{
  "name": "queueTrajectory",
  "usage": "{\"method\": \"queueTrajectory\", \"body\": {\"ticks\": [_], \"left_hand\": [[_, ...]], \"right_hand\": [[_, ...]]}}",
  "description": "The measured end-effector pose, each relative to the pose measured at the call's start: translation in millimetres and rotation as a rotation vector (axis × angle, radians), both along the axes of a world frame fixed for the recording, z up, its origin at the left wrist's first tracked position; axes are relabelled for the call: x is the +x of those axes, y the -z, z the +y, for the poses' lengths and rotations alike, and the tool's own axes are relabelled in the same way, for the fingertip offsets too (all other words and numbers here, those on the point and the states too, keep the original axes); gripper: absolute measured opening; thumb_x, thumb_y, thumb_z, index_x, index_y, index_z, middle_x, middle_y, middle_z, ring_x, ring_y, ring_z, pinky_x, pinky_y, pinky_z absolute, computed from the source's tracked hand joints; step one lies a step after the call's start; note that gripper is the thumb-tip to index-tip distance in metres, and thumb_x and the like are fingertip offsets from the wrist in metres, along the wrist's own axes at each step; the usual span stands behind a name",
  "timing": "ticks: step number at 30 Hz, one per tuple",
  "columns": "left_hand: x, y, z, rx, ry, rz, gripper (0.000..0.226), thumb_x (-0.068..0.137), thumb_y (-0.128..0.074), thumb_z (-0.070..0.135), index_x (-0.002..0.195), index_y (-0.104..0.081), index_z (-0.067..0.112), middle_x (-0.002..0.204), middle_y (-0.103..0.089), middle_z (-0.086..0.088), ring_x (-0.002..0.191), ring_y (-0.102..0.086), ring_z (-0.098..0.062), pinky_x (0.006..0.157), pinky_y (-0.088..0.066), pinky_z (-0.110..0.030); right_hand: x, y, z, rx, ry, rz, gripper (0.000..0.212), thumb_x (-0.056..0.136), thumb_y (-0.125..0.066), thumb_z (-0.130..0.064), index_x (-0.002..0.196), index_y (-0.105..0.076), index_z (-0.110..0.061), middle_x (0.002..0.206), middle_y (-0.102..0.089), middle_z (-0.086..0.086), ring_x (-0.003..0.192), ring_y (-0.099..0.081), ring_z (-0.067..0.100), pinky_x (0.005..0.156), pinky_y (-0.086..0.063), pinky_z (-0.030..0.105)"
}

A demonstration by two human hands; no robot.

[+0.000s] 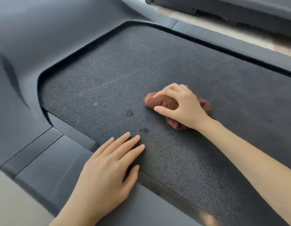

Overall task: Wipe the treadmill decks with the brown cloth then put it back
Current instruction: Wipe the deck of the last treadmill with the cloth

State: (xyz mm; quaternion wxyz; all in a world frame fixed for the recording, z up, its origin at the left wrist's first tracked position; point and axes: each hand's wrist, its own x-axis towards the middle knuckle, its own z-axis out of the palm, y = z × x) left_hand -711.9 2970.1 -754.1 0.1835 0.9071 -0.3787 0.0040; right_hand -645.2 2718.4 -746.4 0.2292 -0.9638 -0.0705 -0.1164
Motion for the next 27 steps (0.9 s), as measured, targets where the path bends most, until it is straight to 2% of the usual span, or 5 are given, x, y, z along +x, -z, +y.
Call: {"method": "queueTrajectory", "body": {"ticks": [7, 10, 15, 23, 27], "left_hand": [[36.0, -5.9, 65.5, 0.048, -0.345, 0.050, 0.060, 0.083, -0.030, 0.052, 0.130, -0.056, 0.023, 0.142, -0.045, 0.005, 0.136, -0.034, -0.016, 0.113, -0.024, -0.046], [36.0, -5.1, 60.8, 0.039, -0.349, 0.057, 0.061, 0.082, -0.030, 0.053, 0.131, -0.054, 0.026, 0.144, -0.041, 0.008, 0.138, -0.031, -0.013, 0.115, -0.022, -0.043], [35.9, -4.4, 62.7, -0.006, -0.375, 0.053, 0.062, 0.082, -0.027, 0.055, 0.130, -0.054, 0.028, 0.144, -0.041, 0.011, 0.138, -0.029, -0.008, 0.116, -0.020, -0.039], [50.9, -2.5, 86.7, 0.037, -0.402, 0.040, 0.069, 0.081, -0.017, 0.058, 0.133, -0.051, 0.028, 0.145, -0.040, 0.009, 0.138, -0.029, -0.010, 0.117, -0.014, -0.035], [52.9, -1.9, 85.9, 0.050, -0.409, 0.019, 0.068, 0.082, -0.019, 0.054, 0.132, -0.053, 0.025, 0.145, -0.042, 0.007, 0.138, -0.031, -0.012, 0.117, -0.015, -0.037]], "right_hand": [[-39.1, -5.6, 8.0, 0.011, -0.380, 0.049, 0.030, 0.074, -0.064, -0.045, 0.099, -0.070, -0.028, 0.103, -0.060, -0.010, 0.094, -0.053, 0.014, 0.088, -0.040, 0.043], [18.9, -5.9, 15.4, 0.051, -0.161, 0.017, 0.030, 0.075, -0.067, -0.044, 0.101, -0.068, -0.029, 0.104, -0.062, -0.005, 0.099, -0.054, 0.021, 0.093, -0.040, 0.047], [96.0, -0.2, 57.9, -0.057, 0.201, -0.022, 0.035, 0.080, -0.063, -0.050, 0.111, -0.063, -0.034, 0.118, -0.059, 0.000, 0.115, -0.049, 0.025, 0.098, -0.034, 0.037], [-40.3, -1.8, 70.5, 0.014, -0.487, 0.016, 0.029, 0.074, -0.068, -0.041, 0.100, -0.069, -0.027, 0.104, -0.060, -0.008, 0.097, -0.055, 0.017, 0.086, -0.041, 0.043], [-11.3, -13.2, 49.7, 0.036, -0.305, 0.077, 0.029, 0.073, -0.067, -0.039, 0.098, -0.070, -0.023, 0.102, -0.063, -0.004, 0.099, -0.056, 0.020, 0.092, -0.041, 0.047]]}}
